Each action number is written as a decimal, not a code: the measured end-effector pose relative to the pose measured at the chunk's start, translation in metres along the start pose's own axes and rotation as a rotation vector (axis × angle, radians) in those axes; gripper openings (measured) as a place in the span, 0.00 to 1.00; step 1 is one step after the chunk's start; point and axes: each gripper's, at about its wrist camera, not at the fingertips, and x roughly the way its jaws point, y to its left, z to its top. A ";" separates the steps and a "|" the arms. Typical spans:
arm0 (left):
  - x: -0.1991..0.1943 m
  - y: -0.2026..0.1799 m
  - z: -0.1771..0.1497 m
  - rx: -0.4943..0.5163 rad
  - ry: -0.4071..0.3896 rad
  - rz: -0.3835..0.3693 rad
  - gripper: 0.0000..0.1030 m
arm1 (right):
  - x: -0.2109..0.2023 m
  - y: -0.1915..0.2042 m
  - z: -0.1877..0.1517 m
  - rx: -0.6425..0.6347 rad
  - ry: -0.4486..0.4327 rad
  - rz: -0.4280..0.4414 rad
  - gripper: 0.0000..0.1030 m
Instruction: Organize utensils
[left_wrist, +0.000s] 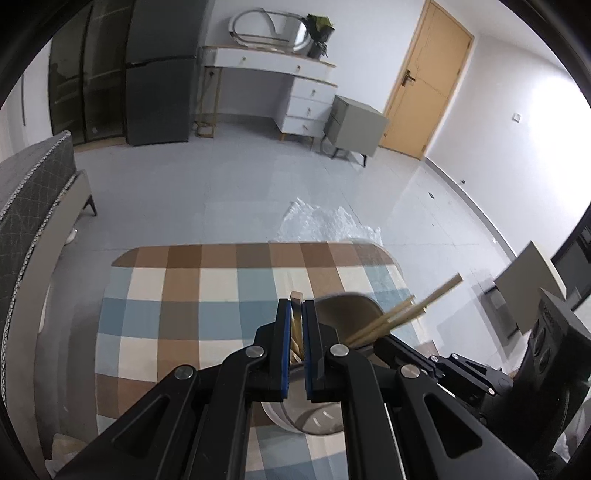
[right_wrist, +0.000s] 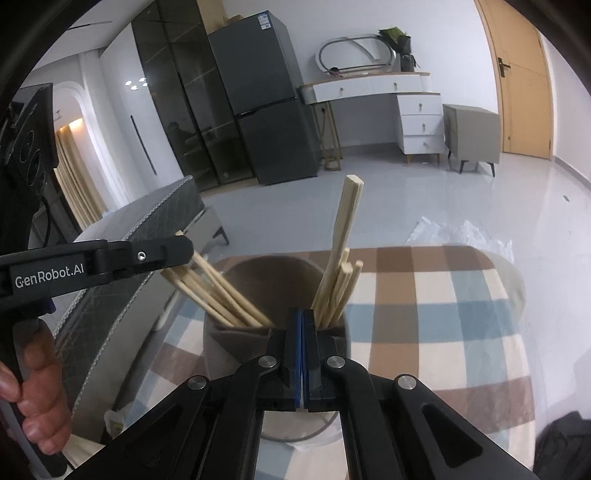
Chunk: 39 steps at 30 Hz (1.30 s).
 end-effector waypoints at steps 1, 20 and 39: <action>0.001 -0.001 0.000 0.006 0.015 -0.005 0.01 | -0.004 0.001 0.000 -0.003 -0.007 0.001 0.00; -0.054 -0.012 -0.017 -0.023 -0.028 0.043 0.31 | -0.091 0.000 0.002 0.066 -0.129 -0.034 0.33; -0.133 -0.028 -0.042 0.001 -0.256 0.159 0.78 | -0.189 0.036 -0.009 0.000 -0.309 -0.043 0.76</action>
